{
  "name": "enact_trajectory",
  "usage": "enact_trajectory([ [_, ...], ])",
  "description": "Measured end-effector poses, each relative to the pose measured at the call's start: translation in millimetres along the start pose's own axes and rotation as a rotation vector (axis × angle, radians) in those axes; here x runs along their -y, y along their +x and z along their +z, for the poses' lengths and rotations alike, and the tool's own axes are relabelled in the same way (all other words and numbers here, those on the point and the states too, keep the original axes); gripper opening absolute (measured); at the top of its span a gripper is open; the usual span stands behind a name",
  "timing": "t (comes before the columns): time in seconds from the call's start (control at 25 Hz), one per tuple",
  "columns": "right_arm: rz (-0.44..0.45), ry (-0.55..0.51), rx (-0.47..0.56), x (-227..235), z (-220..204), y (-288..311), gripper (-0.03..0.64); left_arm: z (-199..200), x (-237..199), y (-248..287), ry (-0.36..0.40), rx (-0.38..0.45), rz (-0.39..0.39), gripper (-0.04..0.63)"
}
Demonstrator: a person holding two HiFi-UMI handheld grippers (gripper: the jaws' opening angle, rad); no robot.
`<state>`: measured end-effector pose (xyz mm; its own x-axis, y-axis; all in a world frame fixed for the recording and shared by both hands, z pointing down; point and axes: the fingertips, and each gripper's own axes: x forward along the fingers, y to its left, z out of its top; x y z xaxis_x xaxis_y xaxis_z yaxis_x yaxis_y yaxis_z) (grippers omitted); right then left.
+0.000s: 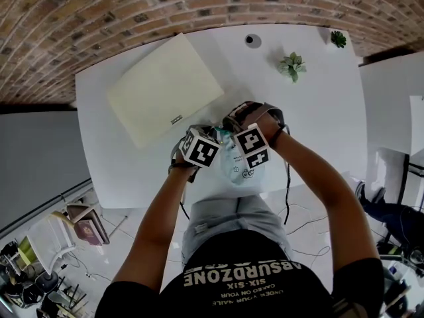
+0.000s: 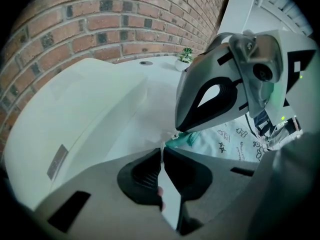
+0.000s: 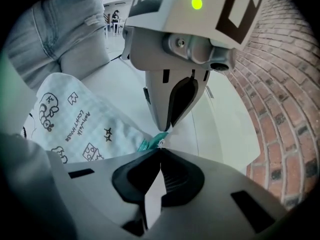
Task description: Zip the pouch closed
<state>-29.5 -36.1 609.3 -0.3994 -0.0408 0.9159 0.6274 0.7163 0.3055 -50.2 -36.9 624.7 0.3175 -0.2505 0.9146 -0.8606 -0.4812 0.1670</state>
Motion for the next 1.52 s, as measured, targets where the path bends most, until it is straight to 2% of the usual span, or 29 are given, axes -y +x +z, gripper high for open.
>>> enact_trajectory([
  [0.36,-0.003,-0.014,-0.011,-1,-1,0,0.002,1,5,-1,-0.012,0.004,-0.011,0.026],
  [0.64,-0.004,-0.07,-0.039,-2,-2,0,0.002,1,5,0,-0.016,0.002,-0.013,0.026],
  [0.96,0.002,-0.045,-0.04,-4,-9,-3,0.002,2,-1,-2,-0.018,0.008,0.007,0.026],
  [1.52,0.009,-0.039,-0.036,-7,-10,-8,0.002,1,3,-1,-0.018,0.003,-0.003,0.026],
])
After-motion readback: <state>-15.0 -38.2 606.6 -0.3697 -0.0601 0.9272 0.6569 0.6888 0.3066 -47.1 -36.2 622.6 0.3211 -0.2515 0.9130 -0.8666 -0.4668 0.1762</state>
